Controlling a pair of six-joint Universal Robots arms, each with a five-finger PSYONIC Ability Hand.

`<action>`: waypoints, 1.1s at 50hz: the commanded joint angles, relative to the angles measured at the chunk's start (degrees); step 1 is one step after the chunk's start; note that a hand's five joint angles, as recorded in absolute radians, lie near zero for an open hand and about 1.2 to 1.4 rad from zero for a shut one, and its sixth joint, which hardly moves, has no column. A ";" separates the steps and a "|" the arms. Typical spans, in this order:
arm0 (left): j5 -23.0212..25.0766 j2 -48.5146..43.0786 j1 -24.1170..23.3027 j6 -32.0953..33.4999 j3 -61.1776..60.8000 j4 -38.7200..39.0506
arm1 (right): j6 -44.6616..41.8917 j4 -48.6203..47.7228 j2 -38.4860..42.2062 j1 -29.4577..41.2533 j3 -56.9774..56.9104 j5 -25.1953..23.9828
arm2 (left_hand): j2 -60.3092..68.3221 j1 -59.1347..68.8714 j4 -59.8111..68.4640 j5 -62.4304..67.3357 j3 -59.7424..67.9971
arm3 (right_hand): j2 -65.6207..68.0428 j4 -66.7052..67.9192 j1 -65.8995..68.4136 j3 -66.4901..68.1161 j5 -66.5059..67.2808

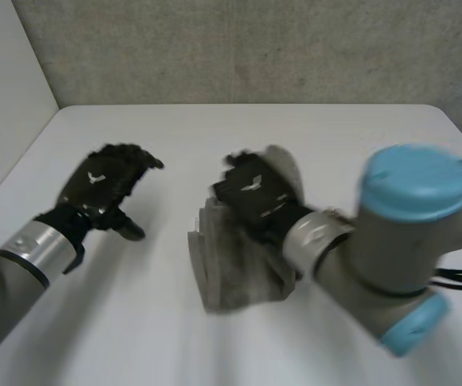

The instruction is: Fold the towel.

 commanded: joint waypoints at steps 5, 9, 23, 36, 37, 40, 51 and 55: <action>-0.06 4.76 5.12 -6.17 4.72 -0.26 | 0.82 -9.67 7.24 8.93 -0.93 -0.64 | -2.06 -5.07 -3.18 0.03 -2.57 | 4.37 -3.05 4.97 -1.87 3.62; -0.06 4.67 5.21 -8.38 5.96 -0.09 | 2.06 -10.47 6.63 8.93 -1.02 -0.73 | -2.06 -5.07 -3.18 0.03 -2.57 | 4.37 -3.05 4.97 -1.87 3.62; -0.06 0.81 3.81 -9.61 8.24 0.09 | 4.52 -9.15 4.25 6.03 4.34 0.42 | -1.89 -4.90 -3.18 0.20 -2.57 | -65.63 -3.05 -65.03 -1.87 -66.38; -5.94 -5.60 -7.17 -15.41 16.24 0.00 | 21.20 -7.93 -12.53 -12.41 12.60 4.90 | -1.72 -4.73 -3.18 0.37 -2.57 | -65.63 -3.05 -65.03 -1.87 -66.38; -5.95 -5.61 -7.18 -15.41 16.25 0.00 | 21.22 -7.92 -12.53 -12.43 12.60 4.90 | -1.72 -4.73 -3.18 0.37 -2.57 | -65.63 -3.05 -65.03 -1.87 -66.38; -6.92 -8.95 -9.82 -15.85 18.53 -0.53 | 22.09 -5.02 -12.36 -15.42 13.30 4.90 | -1.72 -4.73 -3.18 0.37 -2.57 | -65.63 -3.05 -65.03 -1.87 -66.38; -6.65 -14.93 -16.67 -15.15 19.06 -6.15 | 21.39 -2.03 -11.83 -20.34 17.79 4.72 | -0.04 -3.05 -3.18 2.05 -2.57 | -65.63 -3.05 -65.03 -1.87 -66.38; -6.48 -15.02 -17.72 -14.80 16.60 -8.87 | 20.25 -2.21 -11.83 -22.09 19.36 4.55 | 5.49 2.48 -3.18 7.58 -2.57 | -65.63 -3.05 -65.03 -1.87 -66.38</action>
